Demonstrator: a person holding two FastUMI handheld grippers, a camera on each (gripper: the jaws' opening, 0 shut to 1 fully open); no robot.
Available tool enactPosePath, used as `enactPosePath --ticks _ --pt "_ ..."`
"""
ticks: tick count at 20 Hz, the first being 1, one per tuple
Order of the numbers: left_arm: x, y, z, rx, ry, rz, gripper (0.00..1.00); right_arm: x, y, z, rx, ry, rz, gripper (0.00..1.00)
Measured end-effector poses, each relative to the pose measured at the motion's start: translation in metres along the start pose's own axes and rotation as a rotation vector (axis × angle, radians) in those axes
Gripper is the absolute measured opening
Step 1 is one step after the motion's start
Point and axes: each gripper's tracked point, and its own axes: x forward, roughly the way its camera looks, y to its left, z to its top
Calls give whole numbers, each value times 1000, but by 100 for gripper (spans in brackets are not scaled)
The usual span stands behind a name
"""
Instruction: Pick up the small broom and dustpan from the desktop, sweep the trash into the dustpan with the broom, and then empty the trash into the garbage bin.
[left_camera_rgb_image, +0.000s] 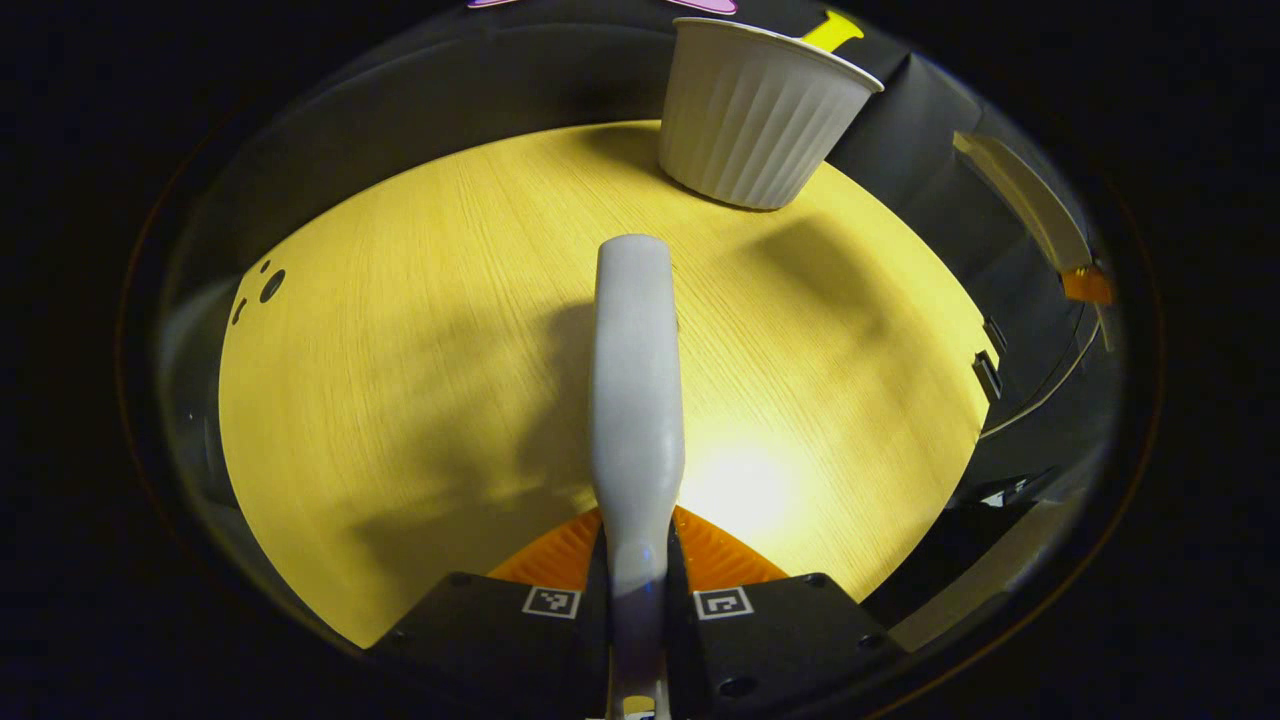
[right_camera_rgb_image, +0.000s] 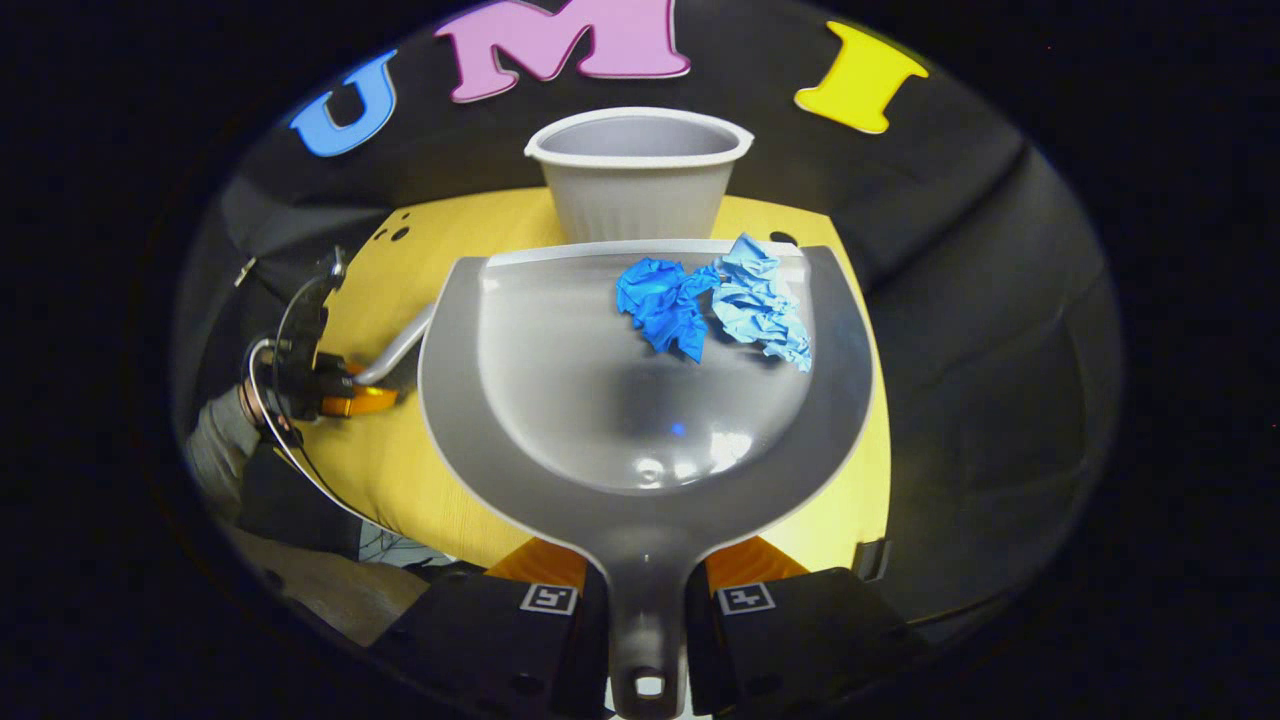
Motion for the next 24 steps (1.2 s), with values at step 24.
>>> enactPosePath --ticks 24 --pt "4 11 -12 -64 -57 9 27 22 -74 238 -608 117 -443 35"
